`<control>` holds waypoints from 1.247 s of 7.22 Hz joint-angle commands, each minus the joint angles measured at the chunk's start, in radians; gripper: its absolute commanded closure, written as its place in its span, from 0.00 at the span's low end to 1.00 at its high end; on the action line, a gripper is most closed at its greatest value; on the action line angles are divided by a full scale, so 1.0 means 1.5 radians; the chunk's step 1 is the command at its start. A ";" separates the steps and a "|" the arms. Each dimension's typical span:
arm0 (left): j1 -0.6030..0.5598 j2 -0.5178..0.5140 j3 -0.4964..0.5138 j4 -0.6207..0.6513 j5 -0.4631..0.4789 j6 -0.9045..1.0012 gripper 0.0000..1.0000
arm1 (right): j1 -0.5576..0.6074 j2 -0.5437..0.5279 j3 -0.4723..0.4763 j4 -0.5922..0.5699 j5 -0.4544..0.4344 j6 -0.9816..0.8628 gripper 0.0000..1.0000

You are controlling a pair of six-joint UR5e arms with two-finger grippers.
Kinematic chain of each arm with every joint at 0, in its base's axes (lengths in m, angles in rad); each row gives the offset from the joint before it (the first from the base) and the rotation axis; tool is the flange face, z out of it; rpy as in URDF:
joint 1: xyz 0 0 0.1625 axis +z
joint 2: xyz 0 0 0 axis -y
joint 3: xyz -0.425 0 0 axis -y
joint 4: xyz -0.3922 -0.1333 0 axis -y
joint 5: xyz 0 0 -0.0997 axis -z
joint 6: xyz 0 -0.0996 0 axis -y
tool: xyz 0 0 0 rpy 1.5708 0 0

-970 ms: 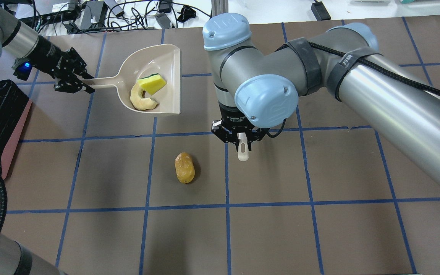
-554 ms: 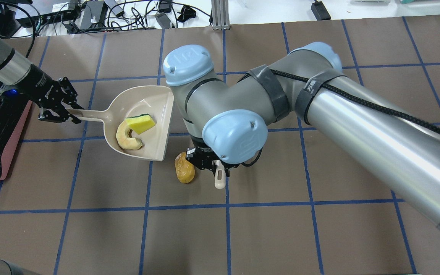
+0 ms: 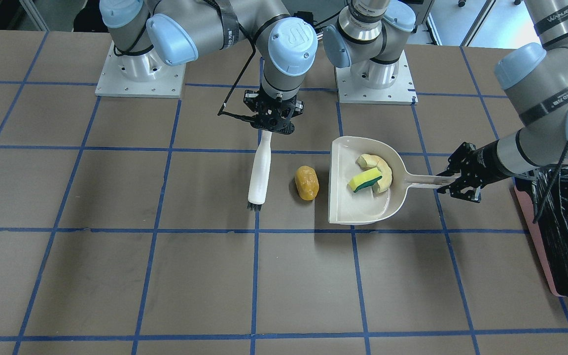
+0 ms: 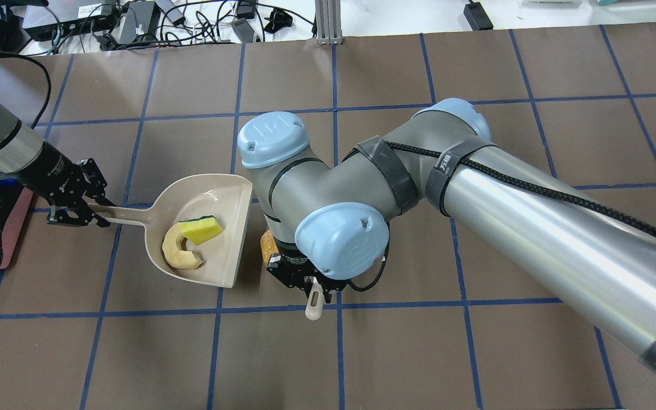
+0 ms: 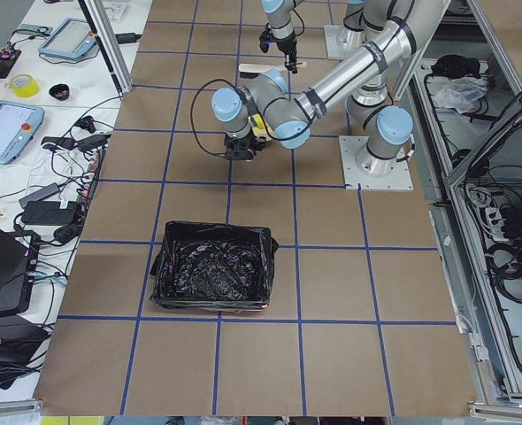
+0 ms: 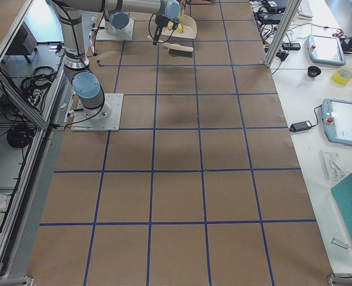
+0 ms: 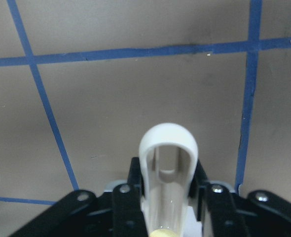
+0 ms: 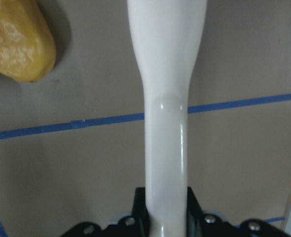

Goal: Sweep and dump trash into bin
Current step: 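Sweep the potato into the dustpan with the brush in the right gripper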

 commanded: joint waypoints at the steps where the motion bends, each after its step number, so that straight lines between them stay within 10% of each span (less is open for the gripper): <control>1: 0.007 0.019 -0.066 0.113 0.007 -0.033 1.00 | 0.002 0.000 0.020 -0.013 0.004 0.000 0.96; 9: -0.064 0.069 -0.131 0.150 0.042 -0.133 1.00 | 0.021 0.015 0.086 -0.124 0.055 0.035 1.00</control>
